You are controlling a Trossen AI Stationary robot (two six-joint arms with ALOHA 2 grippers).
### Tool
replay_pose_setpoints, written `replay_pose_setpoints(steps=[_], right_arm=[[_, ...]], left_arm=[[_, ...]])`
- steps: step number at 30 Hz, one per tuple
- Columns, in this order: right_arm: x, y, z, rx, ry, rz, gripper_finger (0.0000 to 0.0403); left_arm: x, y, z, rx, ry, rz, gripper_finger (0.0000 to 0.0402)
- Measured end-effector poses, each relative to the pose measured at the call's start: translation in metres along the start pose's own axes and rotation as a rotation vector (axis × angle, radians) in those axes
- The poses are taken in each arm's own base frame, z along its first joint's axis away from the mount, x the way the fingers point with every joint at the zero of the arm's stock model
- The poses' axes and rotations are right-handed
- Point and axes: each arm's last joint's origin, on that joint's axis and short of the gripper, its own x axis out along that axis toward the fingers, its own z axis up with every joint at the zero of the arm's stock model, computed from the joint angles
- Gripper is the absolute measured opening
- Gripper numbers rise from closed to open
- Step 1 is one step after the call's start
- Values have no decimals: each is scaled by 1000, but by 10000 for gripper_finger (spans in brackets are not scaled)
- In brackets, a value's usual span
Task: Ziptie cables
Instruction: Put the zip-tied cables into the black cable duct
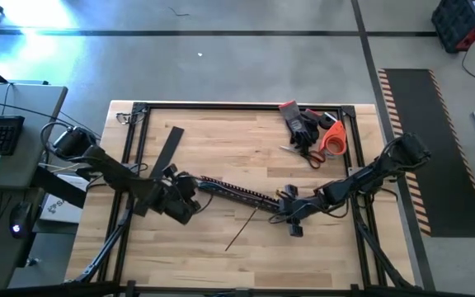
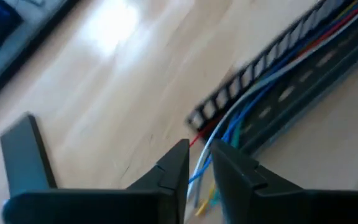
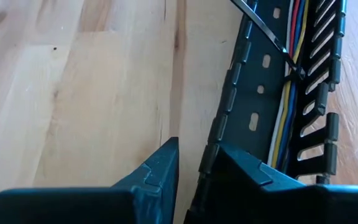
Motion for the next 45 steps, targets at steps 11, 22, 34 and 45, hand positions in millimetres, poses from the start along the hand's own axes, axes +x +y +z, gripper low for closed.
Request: replay_pose_setpoints(steps=[11,22,34,45], right_arm=[[-1,0,-1,9,13,-6,83],[-1,0,0,17,5,-10,83],[-2,4,-1,26,3,-5,83],[-2,3,-1,32,-1,-13,83]], left_arm=[[16,16,-29,-16,49,64,23],[24,24,-29,-90,-37,4,23],[51,43,-68,-267,-112,40,23],[-17,26,-27,-165,52,-369,23]])
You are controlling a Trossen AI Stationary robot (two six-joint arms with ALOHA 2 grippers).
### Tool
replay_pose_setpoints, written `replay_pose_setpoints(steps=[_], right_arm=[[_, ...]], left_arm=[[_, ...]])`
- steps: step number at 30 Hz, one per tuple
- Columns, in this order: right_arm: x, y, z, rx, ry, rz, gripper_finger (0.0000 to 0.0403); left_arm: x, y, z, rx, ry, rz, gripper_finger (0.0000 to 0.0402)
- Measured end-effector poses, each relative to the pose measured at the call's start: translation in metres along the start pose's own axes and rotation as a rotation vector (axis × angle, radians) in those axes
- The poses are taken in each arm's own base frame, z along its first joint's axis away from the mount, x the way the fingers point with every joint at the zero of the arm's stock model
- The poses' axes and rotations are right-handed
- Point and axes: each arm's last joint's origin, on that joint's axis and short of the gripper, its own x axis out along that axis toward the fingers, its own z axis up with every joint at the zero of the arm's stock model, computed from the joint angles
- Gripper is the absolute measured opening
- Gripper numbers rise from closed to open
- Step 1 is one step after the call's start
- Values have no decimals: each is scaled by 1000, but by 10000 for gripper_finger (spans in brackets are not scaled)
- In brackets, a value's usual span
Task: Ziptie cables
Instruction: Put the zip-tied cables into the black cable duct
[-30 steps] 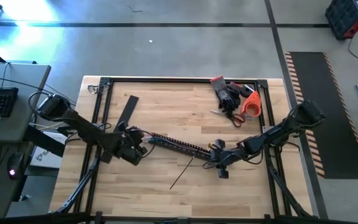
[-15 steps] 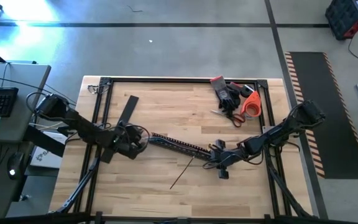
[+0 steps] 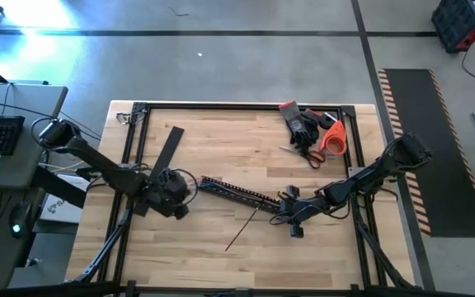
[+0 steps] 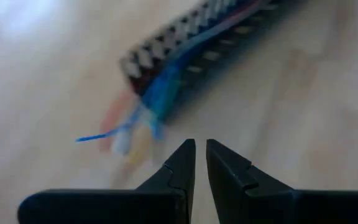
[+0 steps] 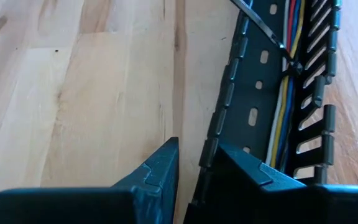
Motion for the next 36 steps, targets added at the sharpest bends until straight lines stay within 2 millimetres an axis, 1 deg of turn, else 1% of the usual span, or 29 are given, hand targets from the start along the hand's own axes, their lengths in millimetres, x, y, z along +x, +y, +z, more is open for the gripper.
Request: replay_pose_setpoints(steps=[2,4,6,8,10,17,22,29,32,36], right_arm=[[0,0,0,0,-4,-10,83],[0,0,1,-6,-10,-15,83],[0,0,1,-10,-18,-22,83],[0,-1,1,-9,-18,-23,83],[0,-1,1,-6,-18,-23,83],[0,0,1,-7,-13,-15,83],[0,0,1,-12,-11,-15,83],[0,-1,0,-16,-5,-18,83],[0,-1,0,-9,-6,-17,83],[0,-1,0,-10,-6,-17,83]], left_arm=[[-5,-5,0,-19,-14,-66,23],[-8,-10,1,-9,-86,-75,23],[-6,-10,2,10,-162,-11,23],[-2,-7,2,21,-231,90,23],[4,-4,3,27,-266,170,23],[32,-2,-6,59,-203,289,23],[46,0,-15,48,-232,389,23],[60,7,-17,76,-236,487,23],[61,10,-15,87,-230,511,23],[63,14,-11,78,-277,555,23]])
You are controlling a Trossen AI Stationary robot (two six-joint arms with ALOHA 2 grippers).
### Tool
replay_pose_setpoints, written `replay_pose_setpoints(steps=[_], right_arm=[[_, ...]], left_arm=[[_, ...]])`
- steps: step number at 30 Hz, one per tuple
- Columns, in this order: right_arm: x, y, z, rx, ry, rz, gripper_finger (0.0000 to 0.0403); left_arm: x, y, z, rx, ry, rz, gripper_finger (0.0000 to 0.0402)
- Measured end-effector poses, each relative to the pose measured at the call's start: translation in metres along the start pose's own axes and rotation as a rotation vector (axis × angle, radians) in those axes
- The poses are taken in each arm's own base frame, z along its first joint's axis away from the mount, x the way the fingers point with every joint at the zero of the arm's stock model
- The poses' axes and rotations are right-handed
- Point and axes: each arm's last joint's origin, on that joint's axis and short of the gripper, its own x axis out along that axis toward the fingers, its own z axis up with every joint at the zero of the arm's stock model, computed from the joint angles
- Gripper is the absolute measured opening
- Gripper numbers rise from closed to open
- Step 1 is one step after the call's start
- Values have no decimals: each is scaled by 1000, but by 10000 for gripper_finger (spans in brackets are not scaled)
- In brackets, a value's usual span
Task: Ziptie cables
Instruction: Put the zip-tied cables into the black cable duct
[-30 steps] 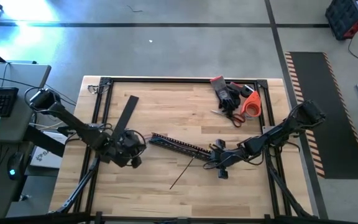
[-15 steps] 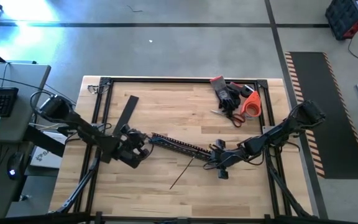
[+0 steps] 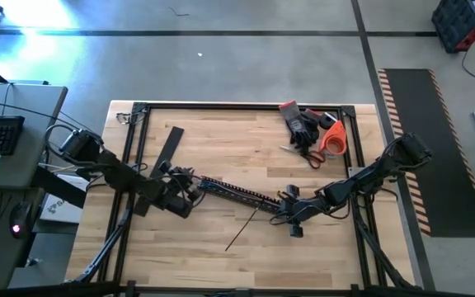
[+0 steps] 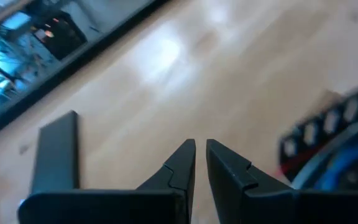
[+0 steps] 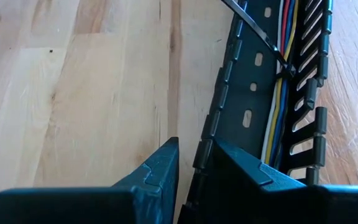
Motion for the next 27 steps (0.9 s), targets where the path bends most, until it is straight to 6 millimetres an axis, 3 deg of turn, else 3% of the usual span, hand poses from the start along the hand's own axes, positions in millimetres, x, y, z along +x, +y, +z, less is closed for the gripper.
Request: replay_pose_setpoints(steps=[5,19,27], right_arm=[[0,0,0,1,0,0,83],[0,0,0,2,0,0,83],[0,0,0,2,3,8,83]], left_arm=[[8,4,5,-17,-40,70,23],[30,15,11,-19,48,141,23],[43,11,-3,52,189,114,23]])
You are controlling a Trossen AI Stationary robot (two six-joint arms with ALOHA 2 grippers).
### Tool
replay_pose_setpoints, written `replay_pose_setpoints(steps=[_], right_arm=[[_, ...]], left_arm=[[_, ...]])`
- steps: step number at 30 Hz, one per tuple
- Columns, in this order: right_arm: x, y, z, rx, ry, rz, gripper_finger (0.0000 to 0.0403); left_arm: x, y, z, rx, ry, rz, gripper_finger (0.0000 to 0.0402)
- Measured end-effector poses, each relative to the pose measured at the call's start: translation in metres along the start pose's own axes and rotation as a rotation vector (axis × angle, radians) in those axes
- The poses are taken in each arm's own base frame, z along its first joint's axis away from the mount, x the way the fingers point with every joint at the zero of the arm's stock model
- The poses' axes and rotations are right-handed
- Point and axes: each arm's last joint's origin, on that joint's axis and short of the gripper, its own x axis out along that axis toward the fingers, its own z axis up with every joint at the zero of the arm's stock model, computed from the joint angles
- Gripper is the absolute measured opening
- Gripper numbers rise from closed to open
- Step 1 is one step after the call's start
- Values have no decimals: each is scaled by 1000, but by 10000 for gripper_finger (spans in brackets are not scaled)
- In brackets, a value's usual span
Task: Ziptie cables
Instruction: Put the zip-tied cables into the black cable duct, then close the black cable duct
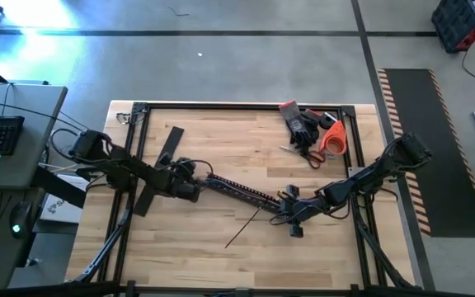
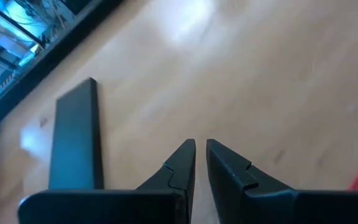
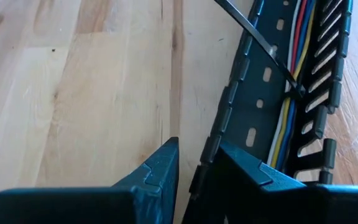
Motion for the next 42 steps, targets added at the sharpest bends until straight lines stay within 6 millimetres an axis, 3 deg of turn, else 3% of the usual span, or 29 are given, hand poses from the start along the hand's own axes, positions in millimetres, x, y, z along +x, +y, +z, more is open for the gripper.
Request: replay_pose_setpoints(steps=[5,9,12,17,23,28,32,37,42], right_arm=[[0,0,0,0,1,0,83],[0,0,0,-19,2,1,83],[-2,0,3,-34,-9,-5,83],[-18,7,31,-91,-124,-29,83],[-40,15,67,-97,-258,-35,85],[-50,21,86,-95,-282,-23,110],[-55,25,95,-114,-283,-19,131],[-60,28,104,-126,-304,9,142],[-61,33,104,-136,-303,36,142]], left_arm=[[-4,-2,-5,41,34,-30,23],[-22,2,5,28,19,-90,23],[-38,12,17,15,0,-117,23],[-45,45,29,-83,13,-87,38],[-21,80,20,-219,92,30,112],[6,100,5,-348,185,165,158],[25,108,2,-385,238,167,151],[50,110,6,-436,239,46,110],[72,112,10,-478,233,33,79]])
